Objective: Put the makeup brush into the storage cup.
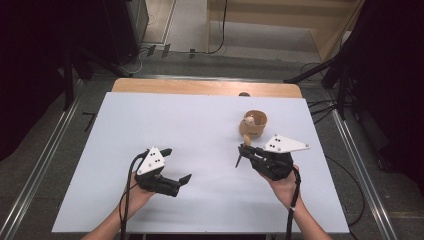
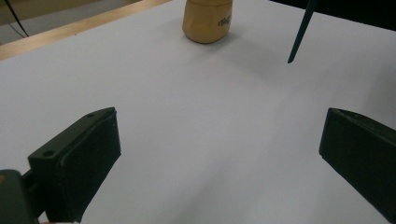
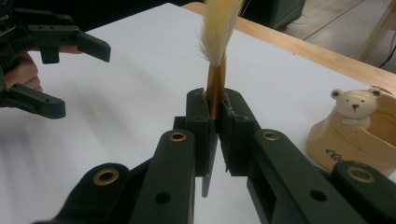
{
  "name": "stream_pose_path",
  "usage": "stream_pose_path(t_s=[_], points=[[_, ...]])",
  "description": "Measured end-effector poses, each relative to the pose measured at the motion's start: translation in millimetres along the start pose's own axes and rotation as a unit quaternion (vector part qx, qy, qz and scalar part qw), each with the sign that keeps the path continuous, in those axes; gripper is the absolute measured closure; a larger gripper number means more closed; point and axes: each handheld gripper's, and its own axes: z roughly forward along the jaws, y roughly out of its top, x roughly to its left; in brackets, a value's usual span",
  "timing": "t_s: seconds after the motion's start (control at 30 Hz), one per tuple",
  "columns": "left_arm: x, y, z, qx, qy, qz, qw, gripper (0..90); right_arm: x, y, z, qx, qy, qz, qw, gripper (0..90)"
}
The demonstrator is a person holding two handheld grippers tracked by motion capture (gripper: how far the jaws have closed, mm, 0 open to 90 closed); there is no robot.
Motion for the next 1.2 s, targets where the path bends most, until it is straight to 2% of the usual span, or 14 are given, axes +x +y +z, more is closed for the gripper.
stream_pose_path(t_s=[0.17,0.4,0.7,1.2], points=[[-0.8,-2.7,-2.4,0.0,-0.004,0.016,0.9999,0.0,-5.1,-0.6,-4.7,-0.002,-0.007,0.001,1.0,84.3],[1.2,-4.1,-3.8,0.002,-0.003,0.013,0.9999,0.0,-12.5,-2.2,-10.8,-0.001,-0.018,0.006,0.9998,84.3],[0.7,-4.1,-3.3,0.008,-0.005,0.024,0.9997,0.0,-21.3,-3.4,-16.5,0.0,-0.029,0.012,0.9995,84.3],[1.7,-4.6,-2.8,0.01,-0.005,0.023,0.9997,0.0,-35.1,-5.3,-25.2,-0.001,-0.05,0.022,0.9985,84.3]])
